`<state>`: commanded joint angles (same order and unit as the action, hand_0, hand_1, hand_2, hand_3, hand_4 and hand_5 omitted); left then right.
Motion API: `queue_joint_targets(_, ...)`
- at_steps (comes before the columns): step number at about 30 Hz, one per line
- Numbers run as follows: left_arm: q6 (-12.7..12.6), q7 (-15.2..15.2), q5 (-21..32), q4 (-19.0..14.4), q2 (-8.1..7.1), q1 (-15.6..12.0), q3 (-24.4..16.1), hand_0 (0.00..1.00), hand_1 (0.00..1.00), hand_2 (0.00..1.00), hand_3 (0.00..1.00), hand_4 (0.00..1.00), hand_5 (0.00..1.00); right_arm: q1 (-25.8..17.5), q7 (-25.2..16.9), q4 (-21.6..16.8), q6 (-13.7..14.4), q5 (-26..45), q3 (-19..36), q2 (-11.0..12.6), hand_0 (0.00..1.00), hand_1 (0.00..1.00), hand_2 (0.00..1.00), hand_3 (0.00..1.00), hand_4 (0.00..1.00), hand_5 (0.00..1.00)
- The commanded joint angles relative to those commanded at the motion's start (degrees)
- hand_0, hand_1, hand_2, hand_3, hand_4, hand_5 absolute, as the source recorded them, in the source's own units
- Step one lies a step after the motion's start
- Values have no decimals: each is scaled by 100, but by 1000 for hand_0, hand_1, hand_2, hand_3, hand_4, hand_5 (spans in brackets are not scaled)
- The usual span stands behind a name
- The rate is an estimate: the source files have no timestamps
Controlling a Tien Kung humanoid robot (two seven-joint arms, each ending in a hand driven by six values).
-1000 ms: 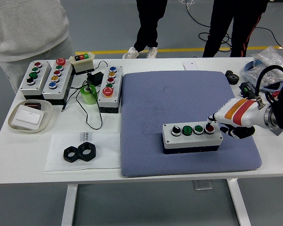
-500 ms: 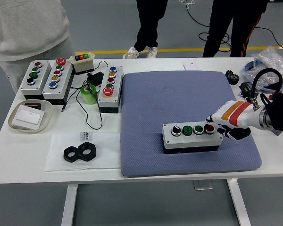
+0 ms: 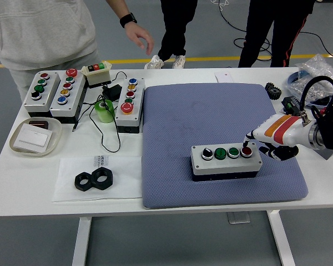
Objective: Pick up the button,place it on the desk,press the button,press the button
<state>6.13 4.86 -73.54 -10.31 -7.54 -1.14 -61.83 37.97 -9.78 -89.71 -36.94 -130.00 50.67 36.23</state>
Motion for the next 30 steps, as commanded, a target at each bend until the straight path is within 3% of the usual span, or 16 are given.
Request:
queue_joint_targets(15, -3, -1, 48, 0, 11, 7, 32, 743, 913, 985, 946, 608, 998, -79, -11, -63, -4, 0, 55, 65, 331, 141, 160, 811, 389, 2)
queue_joint_targets(30, 3, -8, 55, 0, 31, 47, 45, 743, 912, 985, 946, 608, 998, -216, 12, -82, 16, 0, 116, -20, 331, 140, 159, 810, 385, 2)
